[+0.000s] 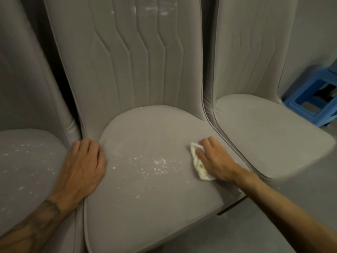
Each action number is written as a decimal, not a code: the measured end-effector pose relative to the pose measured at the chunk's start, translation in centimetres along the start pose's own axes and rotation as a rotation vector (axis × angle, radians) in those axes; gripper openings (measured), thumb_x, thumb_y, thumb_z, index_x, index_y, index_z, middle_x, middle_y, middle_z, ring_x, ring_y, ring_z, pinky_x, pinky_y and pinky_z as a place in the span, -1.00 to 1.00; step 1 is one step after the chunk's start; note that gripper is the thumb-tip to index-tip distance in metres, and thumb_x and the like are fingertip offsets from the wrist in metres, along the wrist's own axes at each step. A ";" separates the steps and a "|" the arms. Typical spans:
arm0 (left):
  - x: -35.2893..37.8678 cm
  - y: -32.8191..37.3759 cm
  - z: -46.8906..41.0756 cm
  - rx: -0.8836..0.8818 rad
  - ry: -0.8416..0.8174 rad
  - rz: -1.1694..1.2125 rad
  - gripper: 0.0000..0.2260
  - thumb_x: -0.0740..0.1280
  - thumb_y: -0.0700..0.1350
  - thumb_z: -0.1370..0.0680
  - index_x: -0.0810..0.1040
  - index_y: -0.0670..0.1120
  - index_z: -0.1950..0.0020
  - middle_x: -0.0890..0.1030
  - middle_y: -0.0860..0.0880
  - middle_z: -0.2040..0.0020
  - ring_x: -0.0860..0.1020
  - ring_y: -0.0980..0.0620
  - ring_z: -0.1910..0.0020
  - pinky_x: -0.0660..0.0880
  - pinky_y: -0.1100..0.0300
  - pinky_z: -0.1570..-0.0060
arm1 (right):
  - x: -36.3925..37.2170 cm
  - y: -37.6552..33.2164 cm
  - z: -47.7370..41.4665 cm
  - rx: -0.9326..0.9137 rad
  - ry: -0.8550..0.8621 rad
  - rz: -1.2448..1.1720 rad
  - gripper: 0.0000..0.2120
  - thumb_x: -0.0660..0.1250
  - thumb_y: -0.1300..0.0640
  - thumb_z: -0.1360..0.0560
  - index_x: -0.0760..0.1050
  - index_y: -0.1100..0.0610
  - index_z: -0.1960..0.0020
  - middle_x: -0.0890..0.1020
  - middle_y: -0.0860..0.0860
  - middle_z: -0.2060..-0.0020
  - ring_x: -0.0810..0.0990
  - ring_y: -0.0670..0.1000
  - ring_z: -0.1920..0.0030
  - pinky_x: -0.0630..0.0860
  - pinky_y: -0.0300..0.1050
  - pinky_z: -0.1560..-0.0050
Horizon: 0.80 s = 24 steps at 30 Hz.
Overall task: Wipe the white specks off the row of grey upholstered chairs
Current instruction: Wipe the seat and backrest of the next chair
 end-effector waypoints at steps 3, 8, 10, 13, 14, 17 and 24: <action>-0.1 0.1 -0.1 0.001 0.005 -0.004 -0.73 0.04 -0.42 -0.59 0.54 -0.41 0.02 0.46 -0.29 0.12 0.39 -0.25 0.16 0.26 -0.15 0.22 | 0.0 -0.2 -0.4 0.014 0.023 0.091 -0.78 0.14 0.16 -0.67 0.49 0.28 -0.06 0.52 0.23 0.03 0.47 0.24 0.04 0.42 0.22 -0.01; 0.0 0.2 -0.1 -0.008 -0.008 -0.007 -0.73 0.05 -0.40 -0.61 0.54 -0.41 0.01 0.45 -0.29 0.12 0.39 -0.26 0.16 0.26 -0.15 0.22 | 1.8 -3.9 1.8 -0.171 -0.066 -0.065 -0.71 0.03 -0.01 -0.69 0.43 0.15 -0.06 0.47 0.08 0.05 0.43 0.11 0.07 0.41 0.02 -0.02; -0.1 0.2 -0.2 -0.010 -0.020 -0.004 -0.73 0.05 -0.40 -0.61 0.54 -0.41 0.01 0.45 -0.28 0.12 0.39 -0.26 0.15 0.26 -0.15 0.21 | 0.7 -1.6 0.3 -0.079 -0.041 -0.023 -0.75 0.14 0.06 -0.67 0.47 0.23 -0.05 0.49 0.16 0.07 0.47 0.20 0.09 0.44 0.12 0.00; -0.1 0.2 -0.2 -0.006 -0.021 -0.003 -0.72 0.03 -0.40 -0.61 0.54 -0.41 0.00 0.46 -0.29 0.11 0.40 -0.26 0.15 0.26 -0.15 0.22 | -0.5 1.4 -1.6 0.088 0.057 0.082 -0.83 0.22 0.20 -0.63 0.49 0.30 -0.01 0.52 0.25 0.09 0.51 0.27 0.10 0.47 0.18 0.06; 0.0 0.1 -0.2 -0.001 -0.026 -0.008 -0.72 0.04 -0.41 -0.61 0.54 -0.41 0.00 0.47 -0.30 0.11 0.40 -0.26 0.15 0.27 -0.15 0.22 | 0.0 1.1 -1.7 0.088 0.040 0.111 -0.78 0.15 0.13 -0.66 0.48 0.27 -0.05 0.52 0.23 0.05 0.49 0.24 0.06 0.45 0.17 0.02; 0.2 0.1 -0.1 -0.010 -0.043 -0.012 -0.72 0.03 -0.41 -0.61 0.54 -0.42 -0.01 0.47 -0.31 0.10 0.40 -0.27 0.13 0.27 -0.16 0.20 | 2.3 -2.7 0.0 -0.069 -0.009 0.039 -0.64 -0.06 -0.02 -0.68 0.43 0.17 -0.06 0.47 0.11 0.03 0.41 0.13 0.06 0.38 0.09 0.00; -0.2 0.2 -0.2 -0.024 -0.031 0.004 -0.69 0.02 -0.37 -0.66 0.55 -0.39 0.03 0.48 -0.30 0.12 0.40 -0.25 0.14 0.28 -0.15 0.20 | 0.8 0.2 -2.2 0.073 0.027 0.087 -0.75 0.13 0.10 -0.67 0.47 0.27 -0.07 0.52 0.22 0.04 0.48 0.25 0.03 0.38 0.16 -0.02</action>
Point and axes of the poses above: each hand's wrist, its own z-axis away from the middle knuckle, its own x-axis out of the palm, y = z × x, the point moved 5 cm from there along -z, towards the middle knuckle
